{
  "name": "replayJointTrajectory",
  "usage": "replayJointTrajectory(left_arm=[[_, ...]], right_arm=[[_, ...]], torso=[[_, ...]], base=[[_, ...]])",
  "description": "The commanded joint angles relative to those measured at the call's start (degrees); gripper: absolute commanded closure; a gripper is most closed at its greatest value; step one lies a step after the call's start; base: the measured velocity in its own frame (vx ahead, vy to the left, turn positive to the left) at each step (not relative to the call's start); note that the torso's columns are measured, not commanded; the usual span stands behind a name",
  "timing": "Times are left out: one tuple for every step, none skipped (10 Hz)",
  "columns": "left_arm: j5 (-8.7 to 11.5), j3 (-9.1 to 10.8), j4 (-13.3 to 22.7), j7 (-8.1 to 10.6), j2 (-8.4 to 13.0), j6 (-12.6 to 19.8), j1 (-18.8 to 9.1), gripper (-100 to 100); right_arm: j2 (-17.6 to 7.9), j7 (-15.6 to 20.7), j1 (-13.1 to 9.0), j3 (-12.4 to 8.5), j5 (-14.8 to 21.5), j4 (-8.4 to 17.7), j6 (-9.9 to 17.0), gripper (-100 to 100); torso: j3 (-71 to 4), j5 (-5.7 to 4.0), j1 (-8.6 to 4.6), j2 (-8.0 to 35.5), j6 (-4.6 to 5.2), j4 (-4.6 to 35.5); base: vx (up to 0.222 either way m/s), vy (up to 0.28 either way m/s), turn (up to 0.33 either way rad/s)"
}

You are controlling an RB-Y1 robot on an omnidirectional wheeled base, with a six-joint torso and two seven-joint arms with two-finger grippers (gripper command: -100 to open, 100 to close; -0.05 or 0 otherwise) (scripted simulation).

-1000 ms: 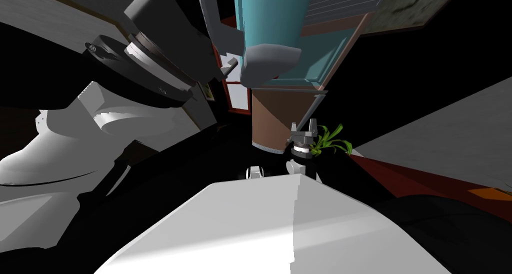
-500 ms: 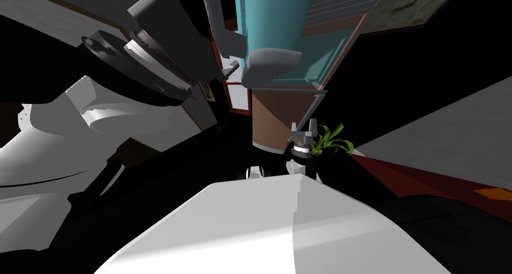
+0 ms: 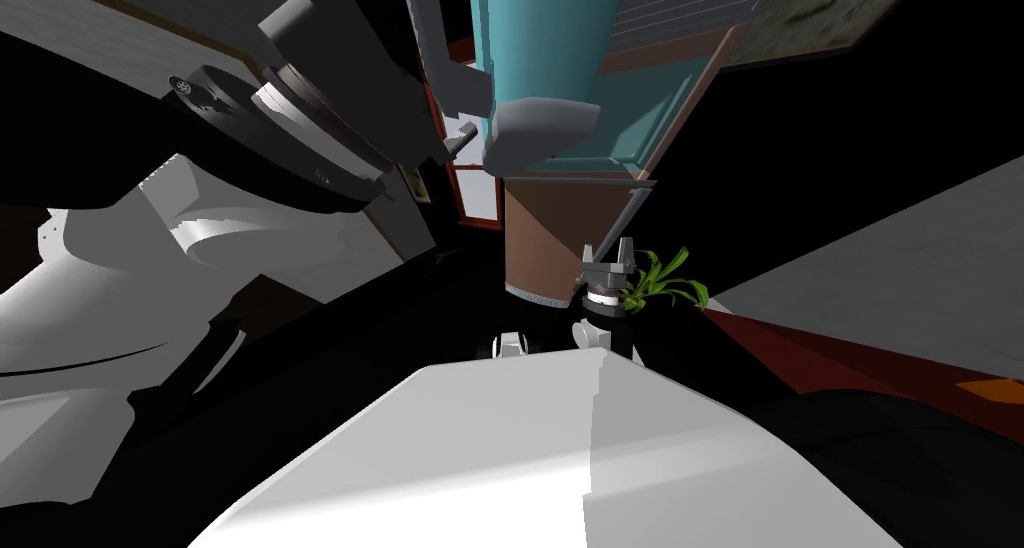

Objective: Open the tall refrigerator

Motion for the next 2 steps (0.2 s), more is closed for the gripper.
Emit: replayJointTrajectory(left_arm=[[0.3, 1.7, 1.41, 0.45, 0.32, -1.43, -0.93, -100], [0.3, 1.7, 1.41, 0.45, 0.32, -1.43, -0.93, -100]], right_arm=[[0.0, 0.0, 0.0, 0.0, 0.0, 0.0, 0.0, 0], [0.0, 0.0, 0.0, 0.0, 0.0, 0.0, 0.0, 0]], torso=[[-0.04, 0.02, 0.03, -0.05, 0.0, -0.02], [-0.05, 0.05, 0.1, -0.07, -0.05, -0.03]], base=[[0.0, 0.0, 0.0], [0.002, 0.002, 0.011]])
